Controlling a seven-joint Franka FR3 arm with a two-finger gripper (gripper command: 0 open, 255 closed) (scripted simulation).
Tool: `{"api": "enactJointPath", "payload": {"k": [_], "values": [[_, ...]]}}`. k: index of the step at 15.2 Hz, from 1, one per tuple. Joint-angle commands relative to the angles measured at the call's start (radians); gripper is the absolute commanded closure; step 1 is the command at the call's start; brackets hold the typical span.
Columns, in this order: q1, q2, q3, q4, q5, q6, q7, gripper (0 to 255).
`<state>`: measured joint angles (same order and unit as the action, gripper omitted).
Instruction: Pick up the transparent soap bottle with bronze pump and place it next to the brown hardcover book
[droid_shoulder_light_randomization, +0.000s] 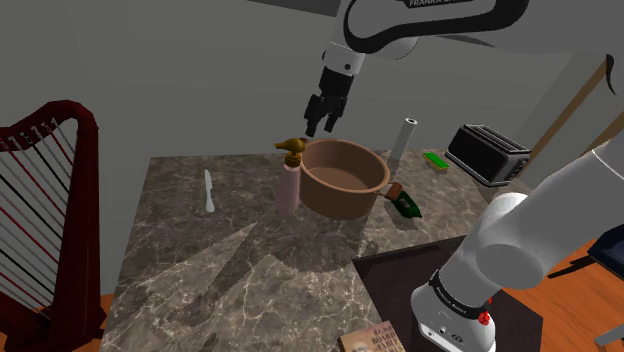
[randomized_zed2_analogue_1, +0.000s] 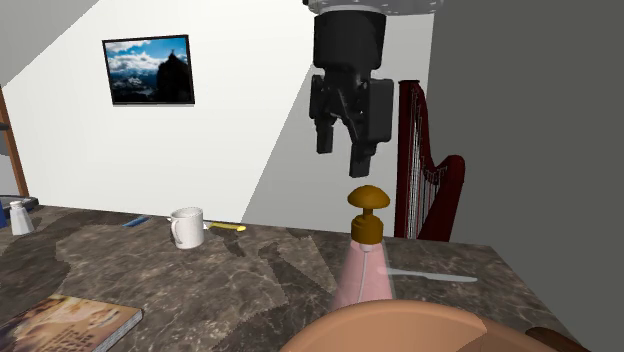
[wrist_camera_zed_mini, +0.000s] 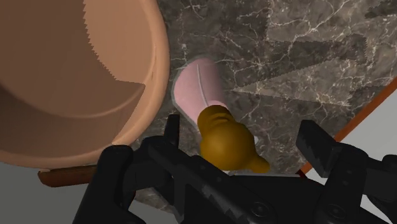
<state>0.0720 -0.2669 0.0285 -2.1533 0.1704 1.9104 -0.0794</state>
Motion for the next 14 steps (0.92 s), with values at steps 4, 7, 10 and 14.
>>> {"api": "enactJointPath", "payload": {"k": [4, 7, 10, 14], "values": [[0.013, 0.149, 0.008, 0.079, 0.014, 0.074, -0.032, 0], [0.016, 0.160, 0.012, 0.050, 0.017, 0.113, -0.033, 0], [0.019, 0.173, 0.015, 0.024, 0.021, 0.153, -0.035, 0], [0.020, 0.176, 0.016, 0.019, 0.021, 0.160, -0.035, 0]]}}
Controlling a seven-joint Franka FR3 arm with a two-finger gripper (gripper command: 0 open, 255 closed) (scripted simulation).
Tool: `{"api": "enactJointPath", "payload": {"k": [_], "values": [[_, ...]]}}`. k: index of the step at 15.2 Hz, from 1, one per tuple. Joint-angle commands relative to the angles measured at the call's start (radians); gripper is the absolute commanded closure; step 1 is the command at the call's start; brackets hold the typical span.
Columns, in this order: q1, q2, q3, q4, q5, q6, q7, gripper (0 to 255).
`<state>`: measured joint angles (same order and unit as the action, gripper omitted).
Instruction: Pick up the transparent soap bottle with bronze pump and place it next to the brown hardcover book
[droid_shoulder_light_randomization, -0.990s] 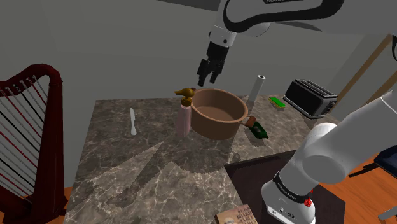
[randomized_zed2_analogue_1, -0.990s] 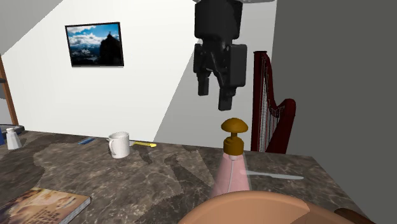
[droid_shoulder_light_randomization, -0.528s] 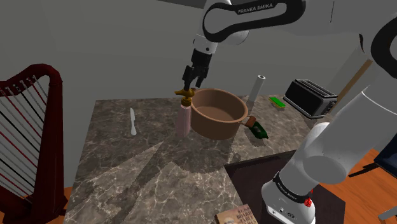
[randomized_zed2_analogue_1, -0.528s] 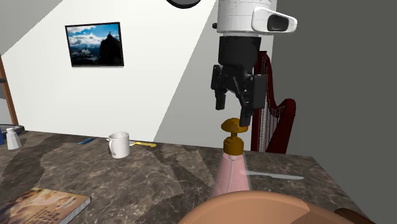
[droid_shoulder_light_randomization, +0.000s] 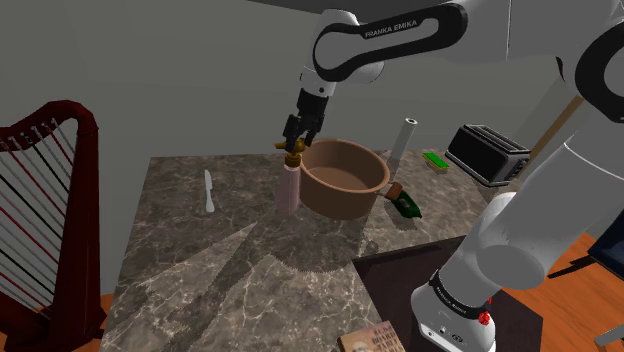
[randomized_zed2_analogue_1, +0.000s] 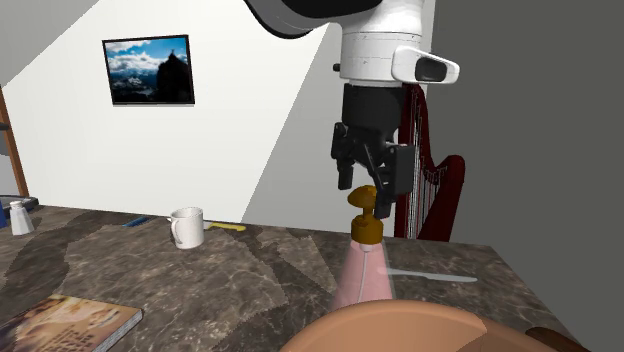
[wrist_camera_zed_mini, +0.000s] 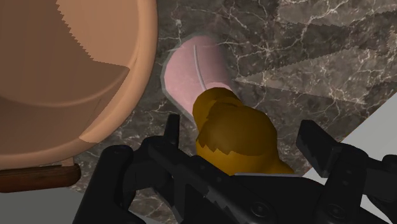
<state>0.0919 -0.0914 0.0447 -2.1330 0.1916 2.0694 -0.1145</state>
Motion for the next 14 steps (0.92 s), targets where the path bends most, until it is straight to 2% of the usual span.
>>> {"api": "enactJointPath", "payload": {"k": [1, 5, 6, 14], "values": [[0.000, 0.000, 0.000, -0.001, 0.000, 0.001, 0.000, 0], [0.000, 0.000, 0.000, -0.001, 0.000, 0.001, 0.000, 0], [0.000, 0.000, 0.000, -0.001, 0.000, 0.001, 0.000, 255], [0.000, 0.000, 0.000, -0.001, 0.000, 0.001, 0.000, 255]]}}
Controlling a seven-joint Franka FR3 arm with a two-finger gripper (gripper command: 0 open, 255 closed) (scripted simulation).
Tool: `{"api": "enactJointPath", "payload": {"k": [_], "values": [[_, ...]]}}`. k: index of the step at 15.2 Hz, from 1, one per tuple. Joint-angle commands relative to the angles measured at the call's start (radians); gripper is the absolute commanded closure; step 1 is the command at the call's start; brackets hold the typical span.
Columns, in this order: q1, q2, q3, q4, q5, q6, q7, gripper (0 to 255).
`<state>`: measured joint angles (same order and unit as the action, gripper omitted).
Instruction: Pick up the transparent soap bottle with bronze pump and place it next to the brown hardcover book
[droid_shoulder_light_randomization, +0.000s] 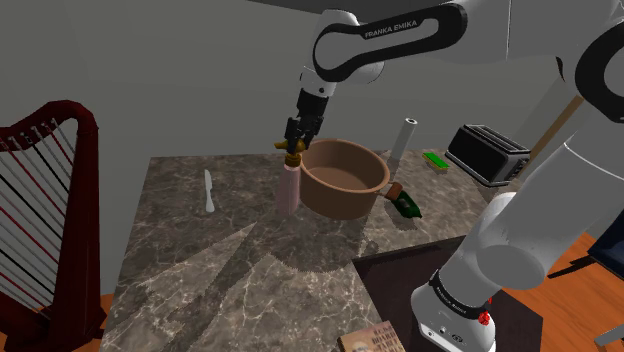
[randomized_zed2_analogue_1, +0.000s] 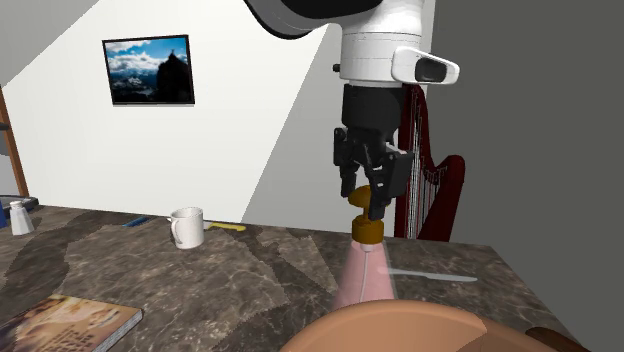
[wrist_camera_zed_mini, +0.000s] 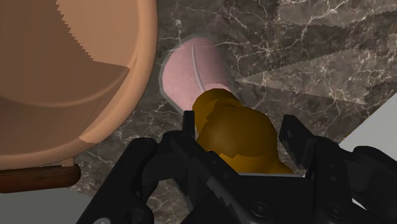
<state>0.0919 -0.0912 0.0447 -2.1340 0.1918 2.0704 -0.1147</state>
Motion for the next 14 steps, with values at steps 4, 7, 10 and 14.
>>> {"api": "enactJointPath", "payload": {"k": [4, 7, 10, 14], "values": [[-0.001, -0.012, -0.001, 0.028, -0.003, -0.039, 0.007, 255], [-0.002, -0.022, -0.002, 0.058, -0.006, -0.078, 0.013, 255], [-0.002, -0.029, -0.002, 0.090, -0.009, -0.118, 0.019, 255], [-0.003, -0.037, -0.004, 0.135, -0.013, -0.170, 0.027, 255]]}}
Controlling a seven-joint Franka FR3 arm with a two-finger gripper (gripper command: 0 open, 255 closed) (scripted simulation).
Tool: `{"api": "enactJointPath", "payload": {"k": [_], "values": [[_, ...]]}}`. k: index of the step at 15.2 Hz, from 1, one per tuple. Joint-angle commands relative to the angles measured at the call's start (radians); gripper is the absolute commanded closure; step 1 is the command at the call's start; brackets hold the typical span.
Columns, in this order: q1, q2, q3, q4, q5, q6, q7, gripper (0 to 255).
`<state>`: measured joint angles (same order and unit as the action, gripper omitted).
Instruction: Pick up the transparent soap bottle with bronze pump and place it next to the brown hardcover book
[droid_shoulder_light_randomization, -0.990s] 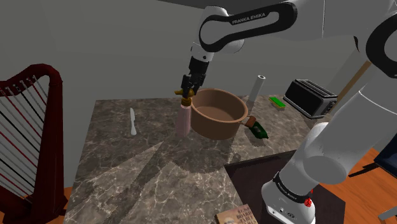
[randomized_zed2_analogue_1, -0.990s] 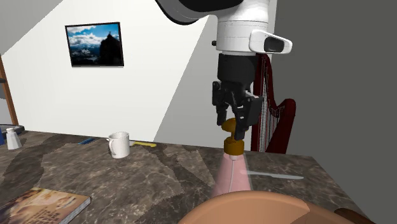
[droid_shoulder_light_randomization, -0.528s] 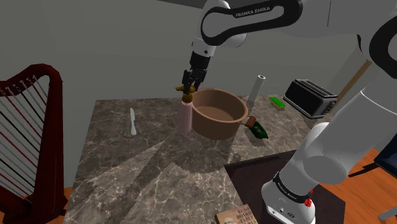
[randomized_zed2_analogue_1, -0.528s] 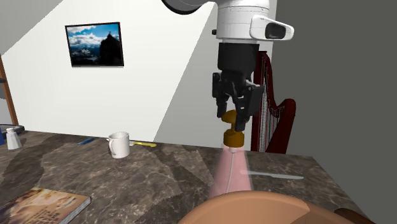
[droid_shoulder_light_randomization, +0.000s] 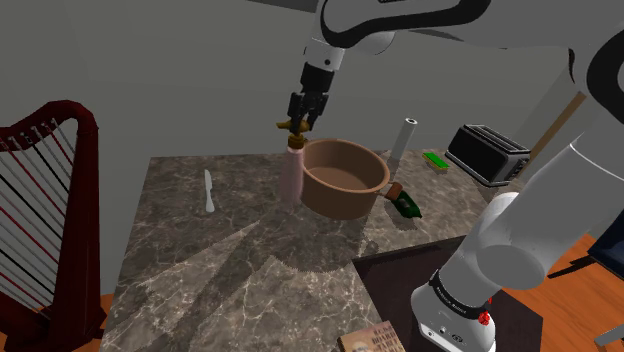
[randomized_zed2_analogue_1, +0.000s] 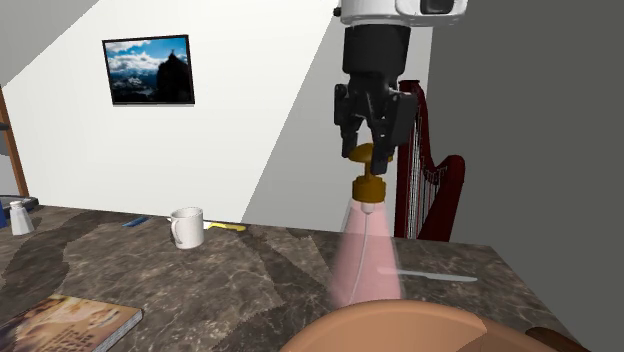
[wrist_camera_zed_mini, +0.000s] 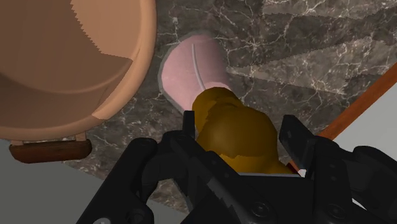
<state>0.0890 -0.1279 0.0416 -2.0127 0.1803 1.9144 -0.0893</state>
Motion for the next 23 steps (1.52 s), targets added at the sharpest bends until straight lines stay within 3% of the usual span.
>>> {"api": "enactJointPath", "payload": {"k": [1, 5, 14, 23], "values": [[-0.001, -0.002, -0.001, 0.026, -0.002, -0.027, 0.004, 255], [-0.001, -0.005, -0.002, 0.073, -0.004, -0.077, 0.011, 255], [0.063, -0.206, 0.087, -0.014, 0.023, -0.164, 0.173, 255], [0.128, -0.341, 0.193, -0.005, 0.072, -0.273, 0.352, 255]]}}
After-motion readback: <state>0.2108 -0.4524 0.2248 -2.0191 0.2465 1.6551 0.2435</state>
